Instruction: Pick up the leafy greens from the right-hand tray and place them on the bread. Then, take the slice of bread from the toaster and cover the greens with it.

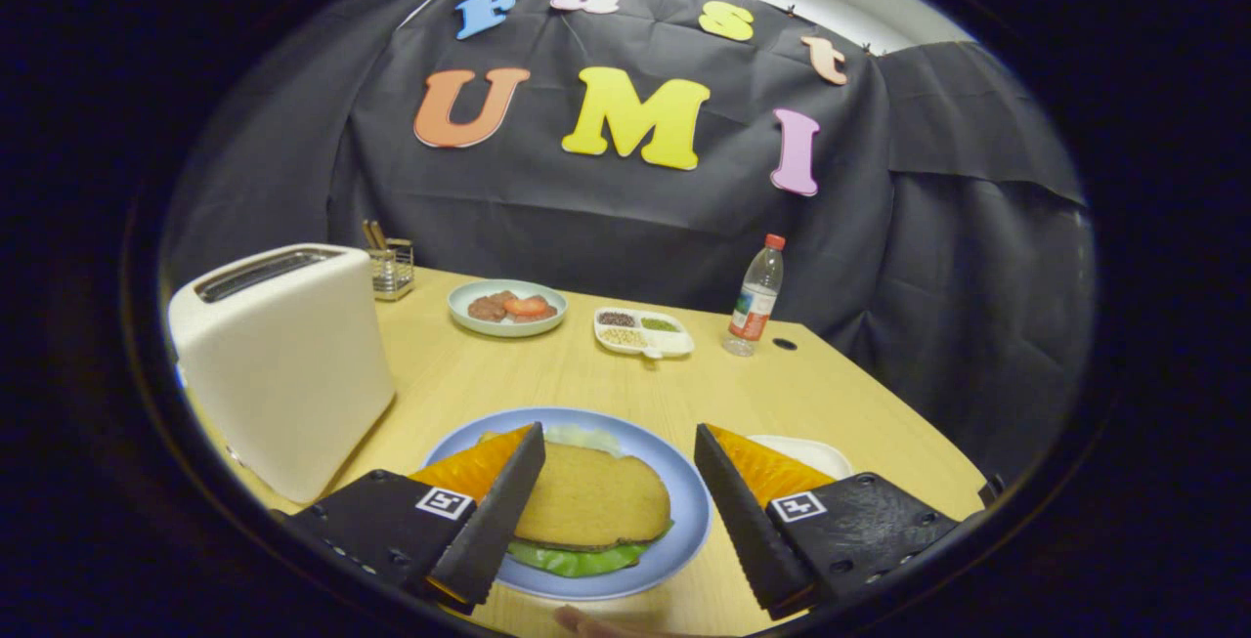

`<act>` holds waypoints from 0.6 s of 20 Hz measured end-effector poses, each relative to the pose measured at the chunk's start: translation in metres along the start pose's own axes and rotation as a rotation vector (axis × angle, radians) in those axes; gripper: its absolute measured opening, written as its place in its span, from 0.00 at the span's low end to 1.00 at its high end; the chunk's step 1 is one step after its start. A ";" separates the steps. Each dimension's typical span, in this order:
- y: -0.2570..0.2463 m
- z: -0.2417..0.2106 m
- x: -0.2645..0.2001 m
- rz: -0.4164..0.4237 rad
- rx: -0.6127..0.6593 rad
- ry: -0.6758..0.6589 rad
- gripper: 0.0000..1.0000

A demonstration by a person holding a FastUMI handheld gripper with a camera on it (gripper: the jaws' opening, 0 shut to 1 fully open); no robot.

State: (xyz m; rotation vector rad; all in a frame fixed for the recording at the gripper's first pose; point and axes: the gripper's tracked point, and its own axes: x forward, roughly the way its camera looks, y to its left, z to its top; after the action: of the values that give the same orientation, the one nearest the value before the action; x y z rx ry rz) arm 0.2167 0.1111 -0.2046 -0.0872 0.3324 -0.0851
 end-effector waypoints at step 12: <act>-0.054 0.089 -0.153 0.008 0.062 -0.175 0.95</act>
State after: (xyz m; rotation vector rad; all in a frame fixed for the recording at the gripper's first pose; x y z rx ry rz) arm 0.0981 0.0791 -0.0663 -0.0310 0.1548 -0.0788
